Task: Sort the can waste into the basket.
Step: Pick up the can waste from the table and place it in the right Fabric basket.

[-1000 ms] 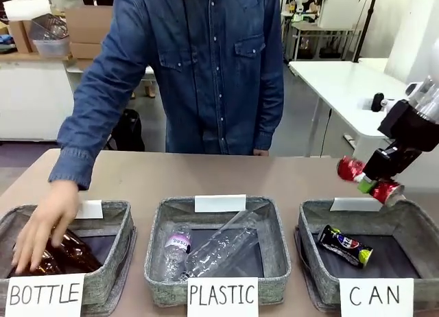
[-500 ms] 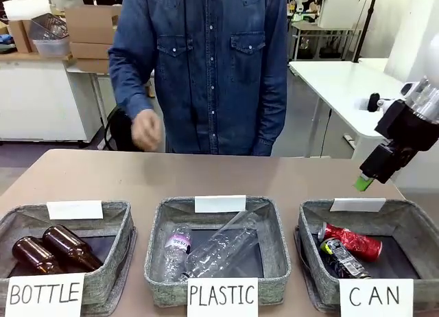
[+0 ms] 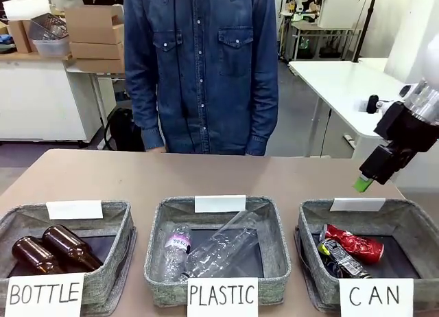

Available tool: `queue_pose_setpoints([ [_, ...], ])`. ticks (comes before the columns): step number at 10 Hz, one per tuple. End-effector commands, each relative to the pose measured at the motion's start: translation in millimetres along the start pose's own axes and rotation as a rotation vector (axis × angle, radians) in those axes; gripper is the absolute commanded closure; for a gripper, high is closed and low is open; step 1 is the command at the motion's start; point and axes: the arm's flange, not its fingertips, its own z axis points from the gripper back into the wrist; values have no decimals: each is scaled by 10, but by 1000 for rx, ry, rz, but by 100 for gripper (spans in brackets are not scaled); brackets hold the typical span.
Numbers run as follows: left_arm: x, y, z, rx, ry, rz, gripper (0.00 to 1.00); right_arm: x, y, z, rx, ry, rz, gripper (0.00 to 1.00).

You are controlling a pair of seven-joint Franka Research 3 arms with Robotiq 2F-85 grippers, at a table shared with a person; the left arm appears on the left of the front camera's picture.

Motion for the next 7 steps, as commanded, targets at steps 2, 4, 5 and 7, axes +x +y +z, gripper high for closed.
queue_pose_setpoints([
  [2,3,-4,-2,-15,-2,-16,0,156,-122,421,668,-399,-318,0],
  [4,3,-4,-2,-15,-2,-16,0,198,-345,469,924,-440,-504,0],
  [5,3,-4,-2,-15,-2,-16,0,252,-432,416,914,-426,-563,0],
  [7,3,-4,-2,-15,-2,-16,0,105,-215,543,557,-252,-259,0],
])
